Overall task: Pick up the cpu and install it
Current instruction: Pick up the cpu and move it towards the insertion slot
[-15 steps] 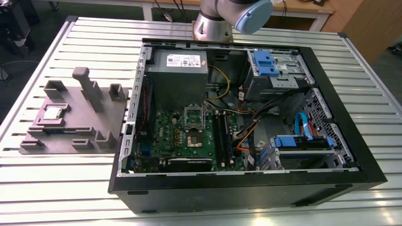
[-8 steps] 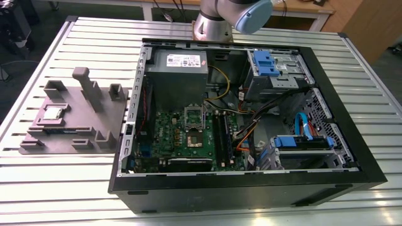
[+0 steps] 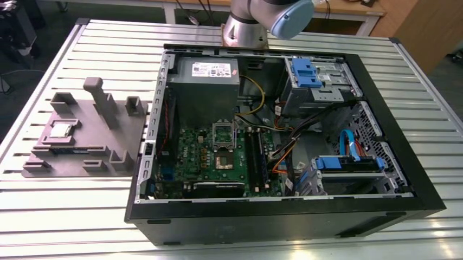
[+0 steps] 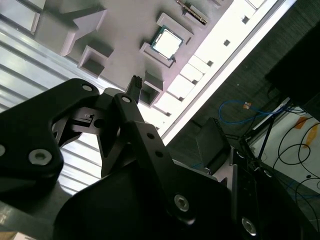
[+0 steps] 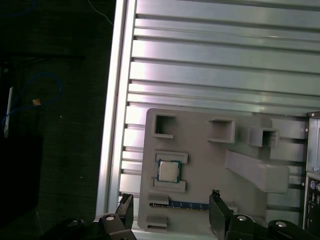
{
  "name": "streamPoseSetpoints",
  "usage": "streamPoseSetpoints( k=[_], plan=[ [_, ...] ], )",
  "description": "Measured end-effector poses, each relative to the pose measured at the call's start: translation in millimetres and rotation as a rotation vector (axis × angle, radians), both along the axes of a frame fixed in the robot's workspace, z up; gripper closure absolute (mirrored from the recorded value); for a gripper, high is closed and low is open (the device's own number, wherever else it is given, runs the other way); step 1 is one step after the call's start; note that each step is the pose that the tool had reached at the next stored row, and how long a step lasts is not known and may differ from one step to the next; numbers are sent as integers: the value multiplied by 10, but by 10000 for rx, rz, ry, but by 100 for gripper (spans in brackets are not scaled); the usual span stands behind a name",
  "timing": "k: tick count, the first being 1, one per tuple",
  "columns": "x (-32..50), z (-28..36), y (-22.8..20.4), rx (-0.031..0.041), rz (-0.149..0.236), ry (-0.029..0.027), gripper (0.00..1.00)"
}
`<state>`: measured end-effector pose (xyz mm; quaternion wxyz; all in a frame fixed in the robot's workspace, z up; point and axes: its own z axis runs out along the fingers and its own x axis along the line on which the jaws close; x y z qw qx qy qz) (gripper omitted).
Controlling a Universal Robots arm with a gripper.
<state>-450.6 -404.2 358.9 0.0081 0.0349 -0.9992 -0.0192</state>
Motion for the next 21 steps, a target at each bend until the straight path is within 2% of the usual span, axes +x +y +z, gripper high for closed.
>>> streamPoseSetpoints(
  k=[21],
  plan=[
    [0, -55, 0, 0, 0, 0, 29]
  ],
)
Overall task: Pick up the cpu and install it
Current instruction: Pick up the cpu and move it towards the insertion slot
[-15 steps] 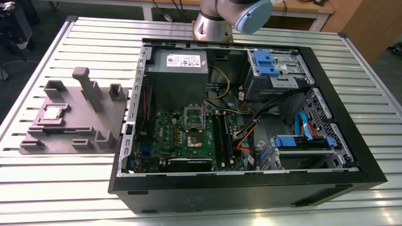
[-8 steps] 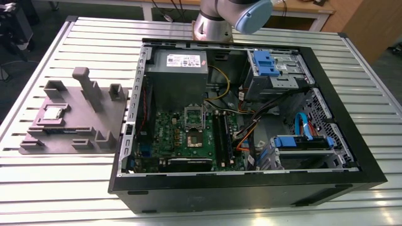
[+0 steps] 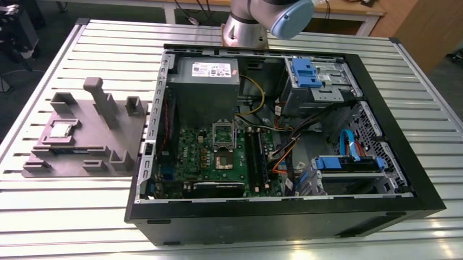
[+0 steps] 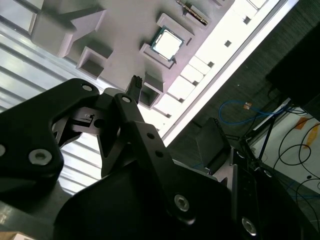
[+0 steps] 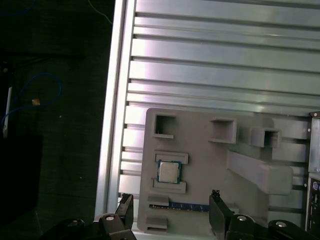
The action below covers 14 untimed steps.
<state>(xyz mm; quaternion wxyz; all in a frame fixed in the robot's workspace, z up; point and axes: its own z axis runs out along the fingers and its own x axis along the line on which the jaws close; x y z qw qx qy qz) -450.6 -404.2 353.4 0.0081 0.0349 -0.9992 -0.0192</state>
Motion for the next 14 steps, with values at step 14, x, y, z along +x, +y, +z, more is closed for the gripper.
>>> streamPoseSetpoints(
  k=[14],
  plan=[
    [0, -29, 0, 1, 0, -1, 29]
  ],
)
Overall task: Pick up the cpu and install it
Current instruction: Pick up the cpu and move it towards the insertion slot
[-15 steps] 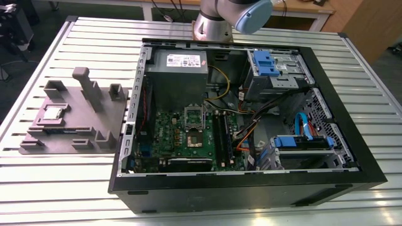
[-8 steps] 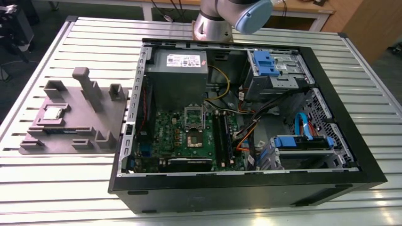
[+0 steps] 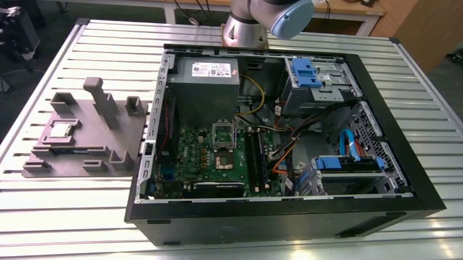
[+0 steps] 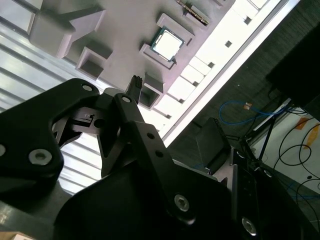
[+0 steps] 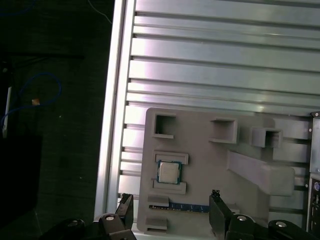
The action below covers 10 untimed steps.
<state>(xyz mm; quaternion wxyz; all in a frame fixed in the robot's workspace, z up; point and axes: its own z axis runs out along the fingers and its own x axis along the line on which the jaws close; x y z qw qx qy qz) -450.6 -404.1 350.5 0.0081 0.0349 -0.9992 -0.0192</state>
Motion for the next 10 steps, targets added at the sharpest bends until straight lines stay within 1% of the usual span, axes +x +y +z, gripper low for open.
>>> streamPoseSetpoints(
  k=[10],
  plan=[
    [0, -22, 0, -1, 0, 1, 29]
  ],
)
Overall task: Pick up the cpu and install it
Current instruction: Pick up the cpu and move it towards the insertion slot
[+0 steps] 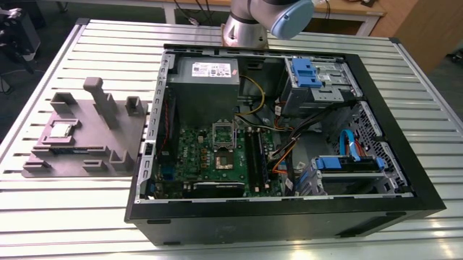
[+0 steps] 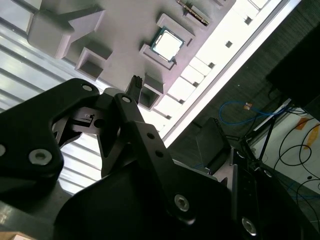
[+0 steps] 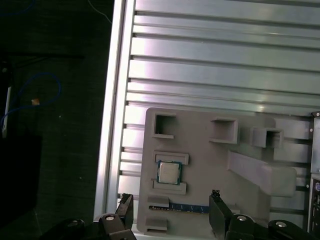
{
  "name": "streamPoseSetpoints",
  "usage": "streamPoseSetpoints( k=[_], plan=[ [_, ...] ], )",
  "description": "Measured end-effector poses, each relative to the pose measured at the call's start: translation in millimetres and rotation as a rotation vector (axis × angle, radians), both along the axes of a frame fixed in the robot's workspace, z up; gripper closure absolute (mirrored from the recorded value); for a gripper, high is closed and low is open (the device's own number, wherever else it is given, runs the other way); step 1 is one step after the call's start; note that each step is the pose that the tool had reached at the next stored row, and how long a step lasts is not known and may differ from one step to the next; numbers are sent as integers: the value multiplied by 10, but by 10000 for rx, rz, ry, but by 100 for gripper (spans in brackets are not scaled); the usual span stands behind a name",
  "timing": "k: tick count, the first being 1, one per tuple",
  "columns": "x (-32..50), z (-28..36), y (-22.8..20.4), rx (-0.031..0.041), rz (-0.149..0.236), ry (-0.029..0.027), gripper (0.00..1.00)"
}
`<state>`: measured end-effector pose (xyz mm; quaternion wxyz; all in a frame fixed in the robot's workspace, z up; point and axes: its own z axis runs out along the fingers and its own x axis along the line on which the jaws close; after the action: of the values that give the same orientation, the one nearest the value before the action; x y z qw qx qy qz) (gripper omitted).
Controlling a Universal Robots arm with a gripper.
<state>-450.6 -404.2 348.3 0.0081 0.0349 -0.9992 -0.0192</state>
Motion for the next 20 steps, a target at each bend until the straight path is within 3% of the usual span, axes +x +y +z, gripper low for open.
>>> streamPoseSetpoints(
  k=[8, 20],
  plan=[
    [0, -18, 0, 1, 0, -2, 29],
    [0, -104, -6, -1, -1, -10, 29]
  ],
)
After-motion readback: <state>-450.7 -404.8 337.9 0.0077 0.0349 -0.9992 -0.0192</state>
